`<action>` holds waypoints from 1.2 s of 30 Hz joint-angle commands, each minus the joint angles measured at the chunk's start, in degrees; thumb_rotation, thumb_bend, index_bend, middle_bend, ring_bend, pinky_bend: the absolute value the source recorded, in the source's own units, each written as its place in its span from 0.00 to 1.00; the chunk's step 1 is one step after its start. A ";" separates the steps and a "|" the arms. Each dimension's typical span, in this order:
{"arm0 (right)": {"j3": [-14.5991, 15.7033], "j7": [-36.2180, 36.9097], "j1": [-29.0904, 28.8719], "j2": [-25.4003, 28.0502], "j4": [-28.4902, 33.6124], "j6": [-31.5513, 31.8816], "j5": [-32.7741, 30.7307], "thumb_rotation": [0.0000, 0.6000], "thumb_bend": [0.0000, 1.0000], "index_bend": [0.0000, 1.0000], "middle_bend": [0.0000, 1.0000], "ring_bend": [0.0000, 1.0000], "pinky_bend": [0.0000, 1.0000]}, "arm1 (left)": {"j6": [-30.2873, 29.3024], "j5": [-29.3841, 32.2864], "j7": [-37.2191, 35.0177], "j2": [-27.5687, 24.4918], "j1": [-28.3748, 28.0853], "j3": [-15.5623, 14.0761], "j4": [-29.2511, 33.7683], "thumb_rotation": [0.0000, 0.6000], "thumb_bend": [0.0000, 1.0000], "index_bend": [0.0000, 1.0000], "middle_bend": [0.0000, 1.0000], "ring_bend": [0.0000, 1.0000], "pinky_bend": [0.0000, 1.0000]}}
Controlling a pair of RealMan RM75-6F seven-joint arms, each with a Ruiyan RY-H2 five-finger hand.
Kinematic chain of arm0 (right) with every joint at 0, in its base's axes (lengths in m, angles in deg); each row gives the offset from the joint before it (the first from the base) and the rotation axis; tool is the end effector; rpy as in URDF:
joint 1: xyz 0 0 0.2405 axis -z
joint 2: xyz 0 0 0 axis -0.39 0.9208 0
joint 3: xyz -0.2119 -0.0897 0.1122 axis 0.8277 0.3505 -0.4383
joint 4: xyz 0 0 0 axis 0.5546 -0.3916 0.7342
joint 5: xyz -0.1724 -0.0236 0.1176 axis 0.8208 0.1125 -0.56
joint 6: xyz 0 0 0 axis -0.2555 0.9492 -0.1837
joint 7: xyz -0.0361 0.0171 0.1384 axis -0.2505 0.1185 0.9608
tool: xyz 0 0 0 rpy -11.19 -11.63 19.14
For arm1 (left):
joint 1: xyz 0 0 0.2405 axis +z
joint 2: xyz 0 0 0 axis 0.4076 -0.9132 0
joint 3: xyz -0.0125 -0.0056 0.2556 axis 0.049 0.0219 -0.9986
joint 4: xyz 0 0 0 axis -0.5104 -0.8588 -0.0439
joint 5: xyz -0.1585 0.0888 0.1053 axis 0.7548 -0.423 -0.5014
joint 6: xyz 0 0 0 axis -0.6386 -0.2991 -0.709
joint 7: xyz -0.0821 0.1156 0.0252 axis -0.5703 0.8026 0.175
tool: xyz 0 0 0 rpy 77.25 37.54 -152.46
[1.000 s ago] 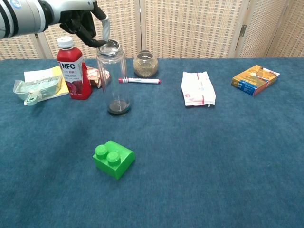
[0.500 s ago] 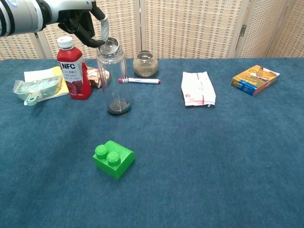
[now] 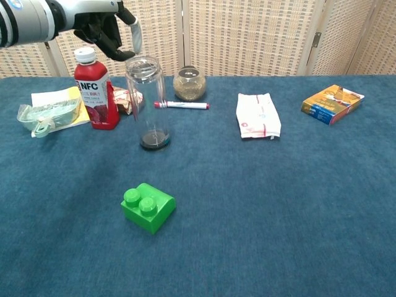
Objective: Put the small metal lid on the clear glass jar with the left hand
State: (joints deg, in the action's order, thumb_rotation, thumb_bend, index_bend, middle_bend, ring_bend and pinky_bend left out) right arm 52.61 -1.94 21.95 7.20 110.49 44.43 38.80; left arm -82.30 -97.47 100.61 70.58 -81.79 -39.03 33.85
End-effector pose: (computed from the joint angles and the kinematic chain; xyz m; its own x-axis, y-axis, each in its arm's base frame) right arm -0.3139 -0.1573 0.1964 0.4717 0.0024 0.8817 -0.8817 0.0093 0.4717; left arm -0.0721 0.4126 0.0735 0.3765 0.1901 0.9067 0.8893 -0.3483 -0.2962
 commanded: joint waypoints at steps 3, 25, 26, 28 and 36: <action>-0.01 -0.13 -0.04 0.02 0.10 -0.05 0.02 1.00 0.44 0.05 0.21 0.12 0.28 | -0.25 -0.25 -0.25 -0.20 0.17 0.02 0.35 1.00 0.43 0.44 1.00 0.94 1.00; -0.12 -0.42 -0.20 0.17 0.28 -0.49 -0.41 1.00 0.44 0.05 0.21 0.12 0.28 | 0.69 -2.77 -0.96 -0.72 0.72 -1.24 2.06 1.00 0.43 0.33 1.00 0.95 1.00; -0.12 -0.40 -0.19 0.17 0.26 -0.49 -0.44 1.00 0.44 0.05 0.21 0.12 0.28 | 0.69 -2.81 -0.98 -0.61 0.67 -1.23 1.97 1.00 0.43 0.33 1.00 0.95 1.00; -0.12 -0.35 -0.17 0.16 0.20 -0.52 -0.54 1.00 0.44 0.05 0.21 0.12 0.28 | 0.80 -2.86 -0.92 -0.45 0.56 -1.29 1.86 1.00 0.43 0.33 1.00 0.95 1.00; -0.11 -0.05 -0.13 0.03 -0.11 -0.53 -0.59 1.00 0.44 0.05 0.21 0.11 0.28 | 1.52 -2.15 0.15 -0.14 0.05 -2.00 1.68 1.00 0.43 0.33 1.00 0.95 1.00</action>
State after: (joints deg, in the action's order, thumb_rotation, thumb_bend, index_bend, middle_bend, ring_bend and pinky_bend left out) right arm 52.49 -1.98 21.82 7.23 110.38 43.90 38.21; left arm -80.81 -99.66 100.73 70.42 -81.70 -41.00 35.54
